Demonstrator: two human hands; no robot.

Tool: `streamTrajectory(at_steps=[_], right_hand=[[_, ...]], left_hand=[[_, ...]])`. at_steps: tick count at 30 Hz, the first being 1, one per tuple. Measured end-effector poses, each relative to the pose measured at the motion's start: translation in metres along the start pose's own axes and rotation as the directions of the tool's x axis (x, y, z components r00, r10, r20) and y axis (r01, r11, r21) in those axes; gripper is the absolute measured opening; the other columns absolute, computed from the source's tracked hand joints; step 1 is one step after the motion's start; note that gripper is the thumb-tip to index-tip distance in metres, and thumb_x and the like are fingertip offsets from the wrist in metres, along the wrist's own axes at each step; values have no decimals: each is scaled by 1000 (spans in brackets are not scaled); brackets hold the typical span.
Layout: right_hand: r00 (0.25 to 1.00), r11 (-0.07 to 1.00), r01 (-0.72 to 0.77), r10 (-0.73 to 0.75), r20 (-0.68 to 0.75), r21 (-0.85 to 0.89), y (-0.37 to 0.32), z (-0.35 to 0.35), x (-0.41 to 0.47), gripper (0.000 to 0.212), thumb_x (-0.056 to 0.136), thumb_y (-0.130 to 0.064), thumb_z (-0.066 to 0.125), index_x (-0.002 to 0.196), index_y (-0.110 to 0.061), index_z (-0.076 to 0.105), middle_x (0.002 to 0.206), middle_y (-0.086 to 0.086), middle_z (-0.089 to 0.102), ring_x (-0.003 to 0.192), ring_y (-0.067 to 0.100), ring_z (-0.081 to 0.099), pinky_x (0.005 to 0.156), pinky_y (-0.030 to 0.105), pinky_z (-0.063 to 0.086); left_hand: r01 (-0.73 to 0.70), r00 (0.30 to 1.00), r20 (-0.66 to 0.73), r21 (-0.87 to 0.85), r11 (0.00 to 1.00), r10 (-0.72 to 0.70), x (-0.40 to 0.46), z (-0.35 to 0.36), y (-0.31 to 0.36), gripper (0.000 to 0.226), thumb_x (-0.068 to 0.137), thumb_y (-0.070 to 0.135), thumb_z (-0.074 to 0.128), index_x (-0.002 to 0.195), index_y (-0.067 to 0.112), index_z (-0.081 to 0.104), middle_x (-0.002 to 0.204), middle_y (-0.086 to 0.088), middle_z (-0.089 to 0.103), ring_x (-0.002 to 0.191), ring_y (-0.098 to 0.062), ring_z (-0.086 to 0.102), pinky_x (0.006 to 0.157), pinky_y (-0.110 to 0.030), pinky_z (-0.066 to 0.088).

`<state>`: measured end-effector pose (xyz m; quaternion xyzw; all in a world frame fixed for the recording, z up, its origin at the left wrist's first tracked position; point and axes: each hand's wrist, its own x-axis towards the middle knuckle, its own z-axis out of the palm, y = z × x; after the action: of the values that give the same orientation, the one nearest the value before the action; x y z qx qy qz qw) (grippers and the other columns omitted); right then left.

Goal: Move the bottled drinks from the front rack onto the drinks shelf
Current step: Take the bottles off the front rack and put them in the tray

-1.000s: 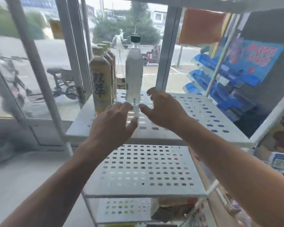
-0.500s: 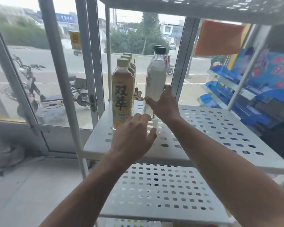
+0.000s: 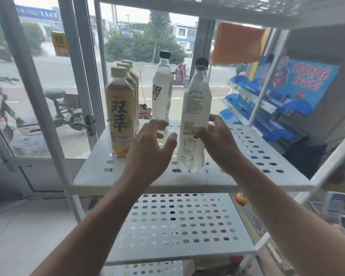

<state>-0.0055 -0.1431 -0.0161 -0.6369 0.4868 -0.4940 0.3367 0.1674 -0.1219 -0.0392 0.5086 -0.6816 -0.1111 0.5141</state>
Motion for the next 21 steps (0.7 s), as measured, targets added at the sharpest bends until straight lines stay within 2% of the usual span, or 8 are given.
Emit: streamTrajectory(at_steps=[2,4,7,9,12,14,17,21], right_hand=[[999,995,-27,24,33,94,0,-15,-18,62,72,-34,62,127,-11,47,103,-1,72,97,15,70,89,44,56],[997,985,-50,40,65,163,1,-31,-36,65,65,-38,59,124,-10,53,104,2,72,103,23,68,92,52,53],[990,946,-89,51,130,312,7,-54,-65,49,69,-28,53,114,-8,59,93,4,69,90,21,66,78,40,54],[985,891,-116,48,164,439,8,-71,-89,37,77,-17,42,108,-5,58,83,3,68,76,17,65,65,29,53],[985,820,-161,101,139,549,18,-101,-125,34,89,-16,28,104,-3,56,79,3,68,70,16,64,60,27,53],[980,773,-197,152,126,603,26,-119,-150,36,83,-26,37,101,-6,60,80,5,68,71,19,64,62,30,53],[953,720,-259,300,48,644,28,-141,-184,34,65,-35,54,81,-12,74,72,6,68,63,20,63,58,25,51],[891,691,-208,426,-158,692,27,-175,-228,48,90,-18,34,55,-15,67,47,-6,60,42,5,56,43,15,44]], left_hand=[[36,998,59,-125,991,-29,2,7,16,37,94,42,58,125,22,54,110,12,62,93,6,59,72,-19,53],[115,976,209,-286,951,-55,1,17,32,43,92,47,60,126,22,52,107,15,62,95,7,60,64,-12,52],[264,896,442,-460,848,-39,-6,35,57,57,84,56,63,127,19,53,113,5,72,101,-10,69,80,-35,58],[342,852,523,-538,771,-13,-15,48,73,56,83,51,68,125,16,57,109,1,74,100,-15,71,84,-41,57],[446,802,597,-599,665,-1,-31,68,94,53,78,50,71,116,13,64,111,-3,73,107,-21,68,94,-51,53],[496,765,644,-616,612,28,-43,83,109,44,79,45,69,109,12,67,110,-6,72,105,-27,67,94,-55,51],[530,702,696,-653,541,151,-61,106,135,30,83,35,67,104,13,68,103,-4,72,96,-20,68,79,-39,55],[566,577,752,-650,507,319,-88,136,172,48,78,38,65,111,3,60,93,-8,69,74,-16,68,61,-23,54]])
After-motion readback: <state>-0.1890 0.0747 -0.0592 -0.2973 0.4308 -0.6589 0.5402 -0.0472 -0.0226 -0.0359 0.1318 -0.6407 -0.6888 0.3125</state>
